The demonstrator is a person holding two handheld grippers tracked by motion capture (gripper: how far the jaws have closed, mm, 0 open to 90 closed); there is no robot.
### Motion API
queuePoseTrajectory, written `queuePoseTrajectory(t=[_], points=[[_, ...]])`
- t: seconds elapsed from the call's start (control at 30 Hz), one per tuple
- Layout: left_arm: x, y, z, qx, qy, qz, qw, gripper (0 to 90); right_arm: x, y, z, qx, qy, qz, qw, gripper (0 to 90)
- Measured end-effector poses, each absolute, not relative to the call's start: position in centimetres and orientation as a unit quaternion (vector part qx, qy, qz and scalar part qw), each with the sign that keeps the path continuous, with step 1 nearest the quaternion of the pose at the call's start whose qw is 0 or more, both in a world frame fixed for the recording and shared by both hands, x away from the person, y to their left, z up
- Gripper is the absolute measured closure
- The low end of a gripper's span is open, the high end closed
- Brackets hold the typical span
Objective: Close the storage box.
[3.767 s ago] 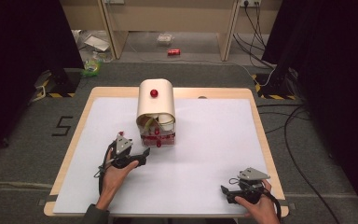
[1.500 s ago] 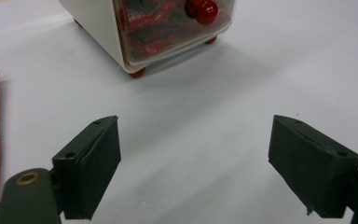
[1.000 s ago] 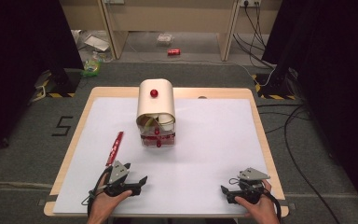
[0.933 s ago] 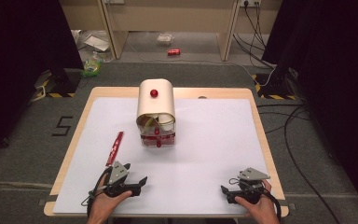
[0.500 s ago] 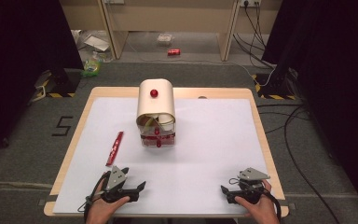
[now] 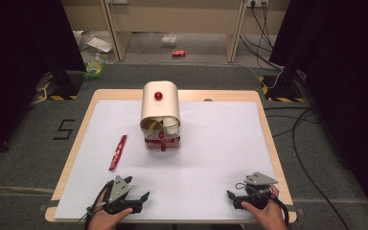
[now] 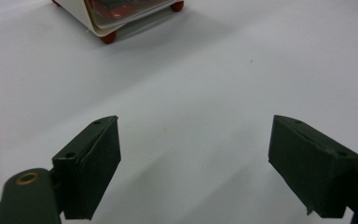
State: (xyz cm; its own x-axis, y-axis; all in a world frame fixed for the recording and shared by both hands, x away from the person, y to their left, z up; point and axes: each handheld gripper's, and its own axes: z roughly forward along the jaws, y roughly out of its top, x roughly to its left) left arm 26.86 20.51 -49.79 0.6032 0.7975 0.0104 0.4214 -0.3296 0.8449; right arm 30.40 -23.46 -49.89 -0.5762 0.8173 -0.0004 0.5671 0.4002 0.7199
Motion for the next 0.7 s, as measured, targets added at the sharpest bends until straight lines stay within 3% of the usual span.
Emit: queuePoseTrajectory(t=[0.7], points=[[24.7, 19.9, -50.1, 0.795, 0.372, 0.206, 0.432, 16.2, 30.4, -23.5, -49.9, 0.424, 0.817, 0.347, 0.18, 6.3]])
